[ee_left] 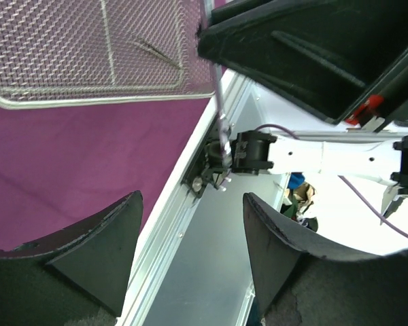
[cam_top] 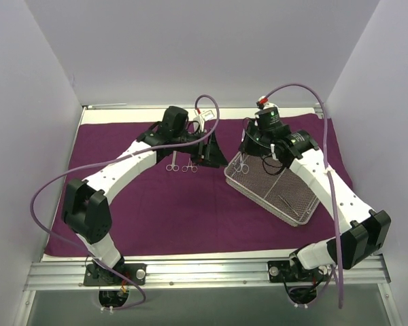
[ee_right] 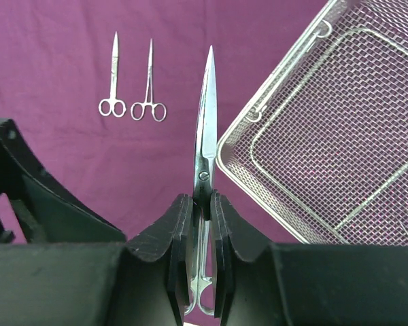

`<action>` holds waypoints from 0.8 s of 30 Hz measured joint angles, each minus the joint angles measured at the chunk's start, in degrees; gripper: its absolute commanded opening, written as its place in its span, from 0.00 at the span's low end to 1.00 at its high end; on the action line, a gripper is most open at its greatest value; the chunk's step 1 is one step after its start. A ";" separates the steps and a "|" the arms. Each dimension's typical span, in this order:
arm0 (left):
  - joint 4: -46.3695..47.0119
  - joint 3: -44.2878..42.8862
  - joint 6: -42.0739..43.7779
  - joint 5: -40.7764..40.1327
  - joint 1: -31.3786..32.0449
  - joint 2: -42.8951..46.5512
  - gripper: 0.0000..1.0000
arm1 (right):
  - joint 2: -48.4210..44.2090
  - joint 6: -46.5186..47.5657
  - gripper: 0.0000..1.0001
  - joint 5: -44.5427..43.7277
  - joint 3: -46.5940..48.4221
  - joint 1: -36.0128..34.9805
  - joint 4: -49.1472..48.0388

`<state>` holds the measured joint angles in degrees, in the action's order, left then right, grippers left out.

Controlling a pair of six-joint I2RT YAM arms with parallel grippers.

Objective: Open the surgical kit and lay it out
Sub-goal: Place the medical item in the surgical kit.

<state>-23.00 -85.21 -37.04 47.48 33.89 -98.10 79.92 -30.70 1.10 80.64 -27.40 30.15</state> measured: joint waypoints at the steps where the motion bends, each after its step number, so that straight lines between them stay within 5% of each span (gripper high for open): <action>1: 0.70 0.00 -0.57 -0.04 0.35 -0.13 0.69 | 0.26 0.11 0.00 0.24 0.28 -0.17 -0.07; 18: 6.05 0.00 -4.55 0.85 1.70 -3.63 0.64 | 3.58 0.31 0.00 0.92 1.86 -1.57 -0.42; 21: 6.10 -0.02 -4.63 1.22 1.70 -5.16 0.58 | 3.67 0.26 0.00 0.92 2.27 -1.60 -0.44; 24: 6.10 -0.24 -4.94 2.10 1.70 -6.47 0.42 | 4.39 0.33 0.00 0.90 3.06 -1.68 -0.42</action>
<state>-16.91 -85.45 -41.98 49.58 35.59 -104.57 84.31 -30.37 2.00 83.70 -29.08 29.74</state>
